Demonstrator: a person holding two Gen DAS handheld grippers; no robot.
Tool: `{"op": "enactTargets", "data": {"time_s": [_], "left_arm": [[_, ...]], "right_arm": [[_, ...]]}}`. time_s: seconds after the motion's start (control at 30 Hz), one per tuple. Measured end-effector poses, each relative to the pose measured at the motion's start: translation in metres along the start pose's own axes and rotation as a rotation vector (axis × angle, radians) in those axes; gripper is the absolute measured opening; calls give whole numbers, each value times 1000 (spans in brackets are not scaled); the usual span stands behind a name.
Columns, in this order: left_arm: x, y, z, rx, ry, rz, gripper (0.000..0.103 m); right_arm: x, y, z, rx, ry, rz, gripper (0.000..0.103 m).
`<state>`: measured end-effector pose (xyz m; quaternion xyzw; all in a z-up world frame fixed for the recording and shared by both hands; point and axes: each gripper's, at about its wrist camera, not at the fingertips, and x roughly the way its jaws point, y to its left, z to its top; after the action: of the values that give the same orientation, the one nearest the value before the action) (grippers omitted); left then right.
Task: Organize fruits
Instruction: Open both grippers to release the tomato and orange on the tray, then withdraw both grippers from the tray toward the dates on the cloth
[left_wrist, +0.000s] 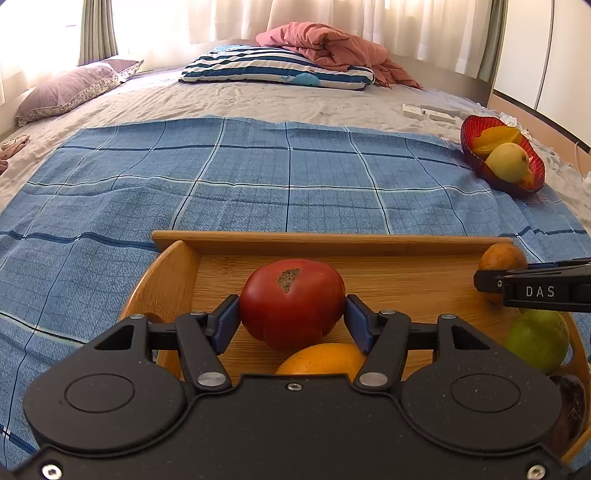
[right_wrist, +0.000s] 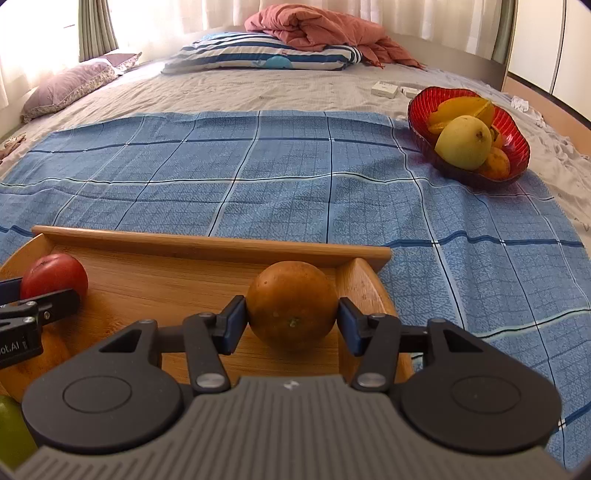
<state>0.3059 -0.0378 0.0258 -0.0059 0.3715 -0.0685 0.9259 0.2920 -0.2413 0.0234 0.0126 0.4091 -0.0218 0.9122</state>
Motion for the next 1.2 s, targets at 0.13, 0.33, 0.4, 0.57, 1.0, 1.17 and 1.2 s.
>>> {"op": "enactTargets", "data": {"time_s": [0.13, 0.33, 0.4, 0.57, 1.0, 1.17, 1.2], "left_arm": [[0, 0, 0, 2, -2, -2, 59], [-4, -6, -2, 28, -21, 2, 67], [-4, -7, -2, 27, -23, 3, 68], [-6, -4, -5, 17, -29, 13, 79], [-28, 2, -14, 18, -66, 13, 99], [-44, 3, -22, 30, -109, 29, 103], [-47, 3, -23, 29, -113, 30, 103]], "right_arm": [[3, 0, 4, -7, 25, 1, 59], [4, 6, 1, -38, 19, -16, 68], [3, 5, 1, -36, 19, -15, 69], [1, -1, 0, -18, 17, 3, 71], [-15, -9, -8, 8, -24, 53, 85], [-29, -7, -15, -11, -58, 52, 91], [-33, -7, -16, -17, -70, 48, 91]]}}
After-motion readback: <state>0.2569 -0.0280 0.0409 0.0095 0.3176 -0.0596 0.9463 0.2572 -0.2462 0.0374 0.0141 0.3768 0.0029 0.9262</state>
